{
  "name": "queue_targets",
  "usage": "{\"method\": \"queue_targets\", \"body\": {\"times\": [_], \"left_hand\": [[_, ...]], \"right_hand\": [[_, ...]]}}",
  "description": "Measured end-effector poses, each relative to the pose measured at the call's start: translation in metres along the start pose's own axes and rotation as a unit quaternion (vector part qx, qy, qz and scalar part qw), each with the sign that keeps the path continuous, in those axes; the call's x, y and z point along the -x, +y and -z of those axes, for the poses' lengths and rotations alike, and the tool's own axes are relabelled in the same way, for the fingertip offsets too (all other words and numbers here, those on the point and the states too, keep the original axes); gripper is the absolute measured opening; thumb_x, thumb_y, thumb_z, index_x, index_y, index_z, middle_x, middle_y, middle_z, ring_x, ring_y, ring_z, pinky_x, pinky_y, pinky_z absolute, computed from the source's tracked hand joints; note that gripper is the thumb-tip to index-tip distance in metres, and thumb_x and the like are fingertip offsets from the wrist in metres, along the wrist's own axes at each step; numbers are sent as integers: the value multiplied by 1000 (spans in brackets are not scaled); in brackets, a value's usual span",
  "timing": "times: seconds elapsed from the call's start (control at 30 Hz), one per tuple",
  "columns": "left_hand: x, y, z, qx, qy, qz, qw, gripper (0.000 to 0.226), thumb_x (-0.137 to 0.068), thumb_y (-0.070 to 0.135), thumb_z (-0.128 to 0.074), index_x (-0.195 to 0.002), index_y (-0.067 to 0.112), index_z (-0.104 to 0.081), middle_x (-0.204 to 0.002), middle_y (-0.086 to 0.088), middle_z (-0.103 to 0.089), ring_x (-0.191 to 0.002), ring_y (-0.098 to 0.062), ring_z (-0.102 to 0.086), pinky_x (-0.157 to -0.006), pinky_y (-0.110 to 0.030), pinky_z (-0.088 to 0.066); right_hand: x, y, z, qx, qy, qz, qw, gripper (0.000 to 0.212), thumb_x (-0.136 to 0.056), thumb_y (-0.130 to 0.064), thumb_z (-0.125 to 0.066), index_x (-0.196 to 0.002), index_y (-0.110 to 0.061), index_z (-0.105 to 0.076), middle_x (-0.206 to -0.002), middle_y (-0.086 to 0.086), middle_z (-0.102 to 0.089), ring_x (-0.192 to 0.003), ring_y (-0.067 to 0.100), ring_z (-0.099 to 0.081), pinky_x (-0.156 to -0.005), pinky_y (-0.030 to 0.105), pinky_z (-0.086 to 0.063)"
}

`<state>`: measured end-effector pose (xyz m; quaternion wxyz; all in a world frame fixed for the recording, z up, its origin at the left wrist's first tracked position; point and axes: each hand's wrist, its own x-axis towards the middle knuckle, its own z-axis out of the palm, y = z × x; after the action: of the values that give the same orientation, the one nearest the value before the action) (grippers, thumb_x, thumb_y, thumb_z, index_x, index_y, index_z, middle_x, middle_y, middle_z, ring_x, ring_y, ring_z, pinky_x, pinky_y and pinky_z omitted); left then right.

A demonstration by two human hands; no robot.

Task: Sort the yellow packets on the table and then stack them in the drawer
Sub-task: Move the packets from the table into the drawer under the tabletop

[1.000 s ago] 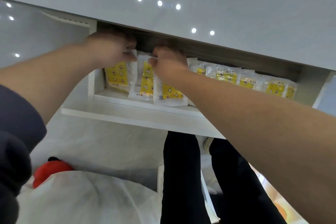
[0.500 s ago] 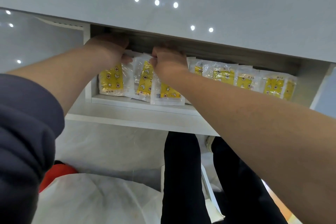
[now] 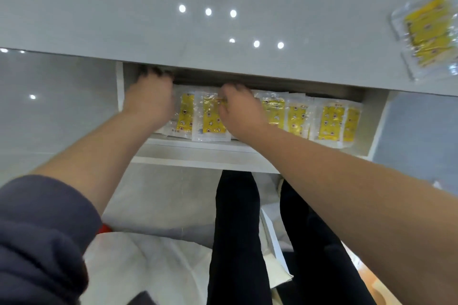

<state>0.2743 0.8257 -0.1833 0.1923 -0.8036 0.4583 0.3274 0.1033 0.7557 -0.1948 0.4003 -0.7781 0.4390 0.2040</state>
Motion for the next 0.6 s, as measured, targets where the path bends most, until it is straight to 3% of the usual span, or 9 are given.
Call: {"method": "queue_targets", "body": {"times": [0.1,0.3,0.47,0.53,0.6], "left_hand": [[30,45,14,68,-16,-30,997,28,-93,19,-49,-118,9,-56,-118,-15,-56,-107,-36,-54,-79,-41,-46],[62,172,62,138,-1,-99,985,17,-94,25,-44,-99,18,-60,-95,1,-63,-88,-23,-57,-73,-39,-50],[52,266,88,209,19,-60,976,15,-94,26,-48,-101,20,-60,-95,3,-63,-86,-18,-56,-66,-32,-43],[44,308,95,247,26,-33,968,22,-91,33,-54,-108,19,-56,-103,2,-59,-92,-19,-56,-69,-32,-42],[34,347,100,275,47,2,960,47,-84,47,-64,-118,18,-50,-115,-1,-53,-103,-21,-53,-74,-35,-44]], "right_hand": [[37,15,28,-66,-1,12,998,29,-95,-19,-50,-123,-16,-56,-126,6,-55,-113,24,-52,-93,42,-47],[86,81,106,-160,85,-37,983,21,-95,-16,-49,-112,-18,-62,-110,-4,-63,-97,12,-59,-86,33,-50],[93,149,169,-189,146,-90,967,19,-94,-14,-49,-106,-19,-61,-98,-7,-60,-84,8,-54,-76,26,-45],[94,180,197,-193,169,-108,961,18,-94,-15,-50,-107,-20,-61,-100,-7,-59,-88,8,-53,-78,25,-43],[93,210,223,-175,203,-110,957,17,-91,-14,-53,-106,-18,-60,-103,-6,-55,-96,12,-53,-84,27,-44]]}}
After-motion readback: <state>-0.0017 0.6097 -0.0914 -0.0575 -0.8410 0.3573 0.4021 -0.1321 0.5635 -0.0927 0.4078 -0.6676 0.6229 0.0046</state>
